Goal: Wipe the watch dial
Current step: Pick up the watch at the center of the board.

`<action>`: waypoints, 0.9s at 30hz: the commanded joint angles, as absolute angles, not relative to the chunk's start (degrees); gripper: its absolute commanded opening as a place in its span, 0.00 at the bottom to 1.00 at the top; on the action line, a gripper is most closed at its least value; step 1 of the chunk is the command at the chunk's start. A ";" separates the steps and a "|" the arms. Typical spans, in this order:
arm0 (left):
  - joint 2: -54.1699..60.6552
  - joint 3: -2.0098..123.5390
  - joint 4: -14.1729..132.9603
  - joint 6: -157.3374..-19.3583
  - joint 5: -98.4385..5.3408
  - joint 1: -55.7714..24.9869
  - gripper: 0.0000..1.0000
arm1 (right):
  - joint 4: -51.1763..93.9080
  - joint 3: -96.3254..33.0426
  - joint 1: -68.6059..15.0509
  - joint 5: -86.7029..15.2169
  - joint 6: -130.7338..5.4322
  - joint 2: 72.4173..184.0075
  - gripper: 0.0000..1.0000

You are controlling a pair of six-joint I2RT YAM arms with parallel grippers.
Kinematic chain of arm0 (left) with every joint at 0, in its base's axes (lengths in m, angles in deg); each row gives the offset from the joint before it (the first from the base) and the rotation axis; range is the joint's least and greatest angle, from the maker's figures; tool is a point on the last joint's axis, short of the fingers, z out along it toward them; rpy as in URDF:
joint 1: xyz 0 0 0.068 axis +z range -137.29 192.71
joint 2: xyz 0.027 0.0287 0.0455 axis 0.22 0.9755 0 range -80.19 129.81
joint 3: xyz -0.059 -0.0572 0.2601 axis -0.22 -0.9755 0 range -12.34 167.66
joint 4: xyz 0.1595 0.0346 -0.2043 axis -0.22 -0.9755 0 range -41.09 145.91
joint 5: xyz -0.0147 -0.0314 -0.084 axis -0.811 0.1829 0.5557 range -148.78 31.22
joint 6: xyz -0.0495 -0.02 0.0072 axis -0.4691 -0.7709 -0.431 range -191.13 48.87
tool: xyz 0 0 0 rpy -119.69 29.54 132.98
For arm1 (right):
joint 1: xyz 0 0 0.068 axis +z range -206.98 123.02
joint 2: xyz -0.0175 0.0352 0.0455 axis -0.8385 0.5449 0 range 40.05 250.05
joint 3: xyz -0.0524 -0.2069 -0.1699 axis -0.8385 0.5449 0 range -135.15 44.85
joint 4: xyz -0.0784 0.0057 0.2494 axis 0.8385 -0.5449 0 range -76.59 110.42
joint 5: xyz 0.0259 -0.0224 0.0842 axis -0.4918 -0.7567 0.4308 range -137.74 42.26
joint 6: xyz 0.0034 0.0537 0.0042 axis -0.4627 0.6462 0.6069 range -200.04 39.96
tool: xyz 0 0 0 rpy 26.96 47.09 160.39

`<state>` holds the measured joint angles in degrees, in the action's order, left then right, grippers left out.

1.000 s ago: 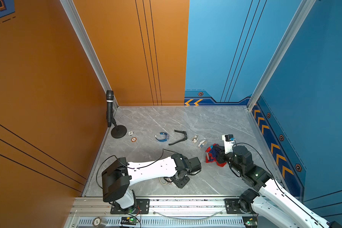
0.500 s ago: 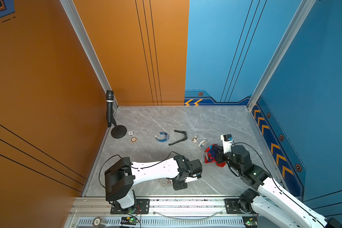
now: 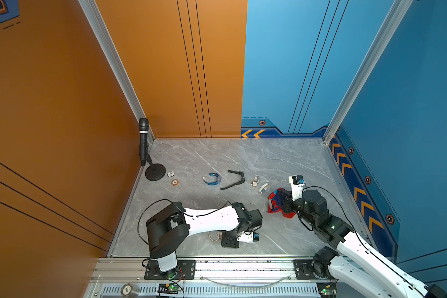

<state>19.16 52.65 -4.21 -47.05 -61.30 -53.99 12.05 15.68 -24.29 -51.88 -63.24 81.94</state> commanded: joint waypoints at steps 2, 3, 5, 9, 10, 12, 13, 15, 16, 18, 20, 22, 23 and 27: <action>20.23 53.02 -6.23 -43.83 -62.12 -52.92 0.36 | 13.22 15.40 -23.85 -53.30 -62.72 81.41 0.00; 20.42 53.13 -5.88 -43.67 -62.11 -52.74 0.37 | 13.28 15.46 -23.85 -53.45 -62.68 81.43 0.00; 20.90 53.37 -5.72 -43.15 -62.02 -52.47 0.37 | 13.21 15.49 -23.84 -53.54 -62.70 81.44 0.00; 22.18 53.07 -5.59 -42.22 -62.18 -52.06 0.37 | 13.25 15.50 -23.76 -53.75 -62.70 81.51 0.00; 22.36 52.91 -5.38 -42.05 -62.14 -52.01 0.36 | 13.21 15.50 -23.76 -53.78 -62.69 81.47 0.00; 22.71 52.63 -4.60 -41.73 -62.24 -52.00 0.36 | 13.21 15.56 -23.76 -53.83 -62.72 81.52 0.00; 22.86 52.69 -4.38 -41.69 -62.44 -51.96 0.36 | 13.25 15.51 -23.79 -53.90 -62.68 81.45 0.00; 23.29 52.74 -3.95 -41.69 -62.56 -51.47 0.36 | 13.36 15.49 -23.80 -53.90 -62.72 81.47 0.00; 23.64 52.74 -3.85 -41.68 -62.63 -51.41 0.34 | 13.42 15.49 -23.77 -53.89 -62.72 81.45 0.00; 24.46 52.79 -3.89 -41.61 -62.81 -51.15 0.34 | 13.47 15.41 -23.78 -54.02 -62.71 81.49 0.00; 25.40 52.87 -3.94 -41.69 -63.00 -50.92 0.30 | 13.56 15.33 -23.76 -54.13 -62.72 81.48 0.00; 26.03 52.94 -3.94 -41.90 -63.08 -50.77 0.26 | 13.54 15.23 -23.80 -54.10 -62.76 81.46 0.00; 26.18 53.12 -3.86 -42.12 -63.08 -50.59 0.23 | 13.56 15.09 -23.78 -54.17 -62.77 81.37 0.00; 26.39 54.27 -3.70 -42.93 -62.99 -50.37 0.13 | 13.80 15.16 -23.77 -54.23 -62.75 81.39 0.00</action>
<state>25.26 53.02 -3.51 -42.66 -62.48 -50.97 12.08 15.68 -24.03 -52.50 -63.24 81.94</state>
